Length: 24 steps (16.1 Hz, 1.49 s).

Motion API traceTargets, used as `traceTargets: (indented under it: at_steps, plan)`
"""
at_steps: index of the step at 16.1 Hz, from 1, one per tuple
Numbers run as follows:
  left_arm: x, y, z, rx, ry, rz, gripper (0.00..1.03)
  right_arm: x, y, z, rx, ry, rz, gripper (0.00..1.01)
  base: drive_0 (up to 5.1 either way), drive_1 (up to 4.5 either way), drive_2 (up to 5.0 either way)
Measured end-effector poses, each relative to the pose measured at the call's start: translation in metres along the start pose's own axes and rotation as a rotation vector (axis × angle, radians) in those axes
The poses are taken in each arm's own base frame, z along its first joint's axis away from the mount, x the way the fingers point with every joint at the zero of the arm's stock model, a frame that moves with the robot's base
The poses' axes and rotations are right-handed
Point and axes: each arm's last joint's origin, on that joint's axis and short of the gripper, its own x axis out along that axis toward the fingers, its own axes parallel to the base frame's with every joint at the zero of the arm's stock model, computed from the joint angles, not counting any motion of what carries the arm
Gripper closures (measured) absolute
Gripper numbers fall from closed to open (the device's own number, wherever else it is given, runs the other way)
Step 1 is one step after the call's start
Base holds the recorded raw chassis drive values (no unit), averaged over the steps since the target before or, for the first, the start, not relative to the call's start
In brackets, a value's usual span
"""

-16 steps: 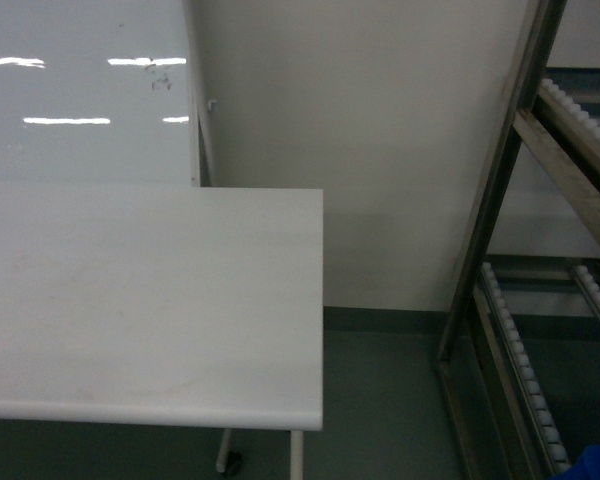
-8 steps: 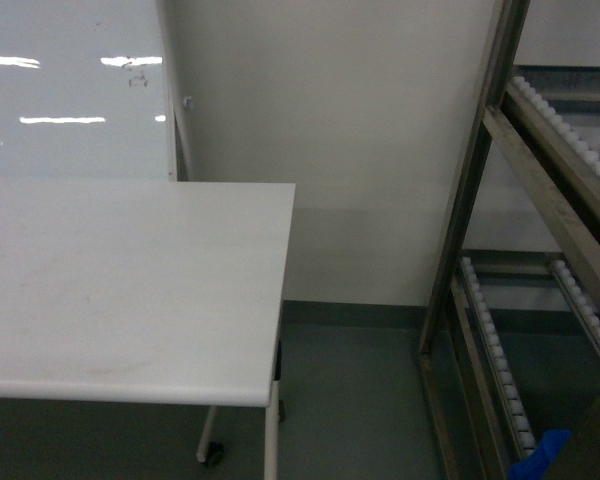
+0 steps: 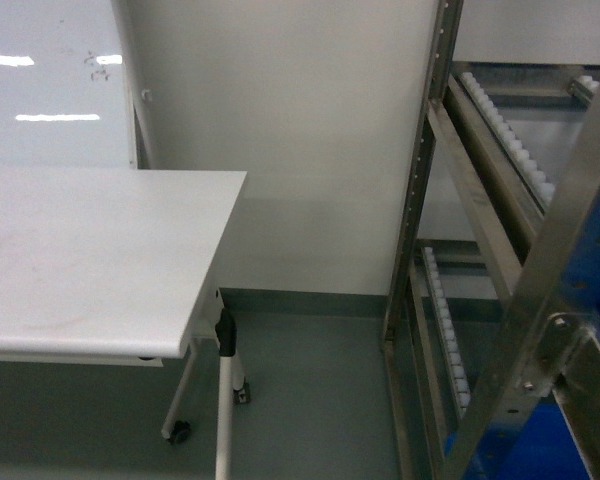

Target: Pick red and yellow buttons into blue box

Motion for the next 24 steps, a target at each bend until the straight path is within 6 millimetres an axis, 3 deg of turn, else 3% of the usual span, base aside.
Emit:
traceTargets:
  at_steps: [24]
  plan:
    - [0.0000, 0.0000, 0.0002, -0.001, -0.002, 0.000, 0.72, 0.0000, 0.0000, 0.0001, 0.000, -0.001, 0.000, 0.71, 4.9, -3.54, -1.0]
